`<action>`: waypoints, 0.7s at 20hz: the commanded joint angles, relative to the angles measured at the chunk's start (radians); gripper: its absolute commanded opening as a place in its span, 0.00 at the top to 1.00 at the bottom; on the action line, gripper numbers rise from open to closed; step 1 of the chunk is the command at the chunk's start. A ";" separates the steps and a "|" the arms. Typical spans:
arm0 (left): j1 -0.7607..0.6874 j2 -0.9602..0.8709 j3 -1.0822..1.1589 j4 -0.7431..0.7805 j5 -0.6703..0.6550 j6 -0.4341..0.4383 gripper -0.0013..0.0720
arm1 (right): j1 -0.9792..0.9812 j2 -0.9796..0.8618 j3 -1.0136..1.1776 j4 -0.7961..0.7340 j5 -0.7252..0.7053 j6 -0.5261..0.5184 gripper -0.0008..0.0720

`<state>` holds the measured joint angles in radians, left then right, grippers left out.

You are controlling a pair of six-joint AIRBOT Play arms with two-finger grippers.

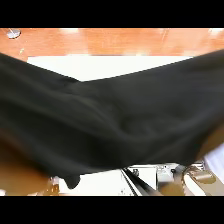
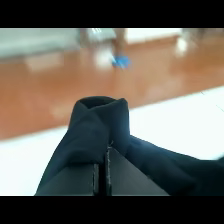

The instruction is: Fold the shirts.

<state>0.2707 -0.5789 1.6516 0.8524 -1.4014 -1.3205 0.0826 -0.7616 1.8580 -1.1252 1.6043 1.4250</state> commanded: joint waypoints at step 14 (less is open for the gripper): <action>-0.248 -0.842 -0.270 -0.087 0.609 0.099 0.94 | -0.143 -0.860 -0.108 0.074 -0.499 0.077 0.96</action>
<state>0.0723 -1.2633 1.3178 0.7700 -0.9001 -1.2190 -0.0074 -1.4281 1.6318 -1.2377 1.1603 1.4860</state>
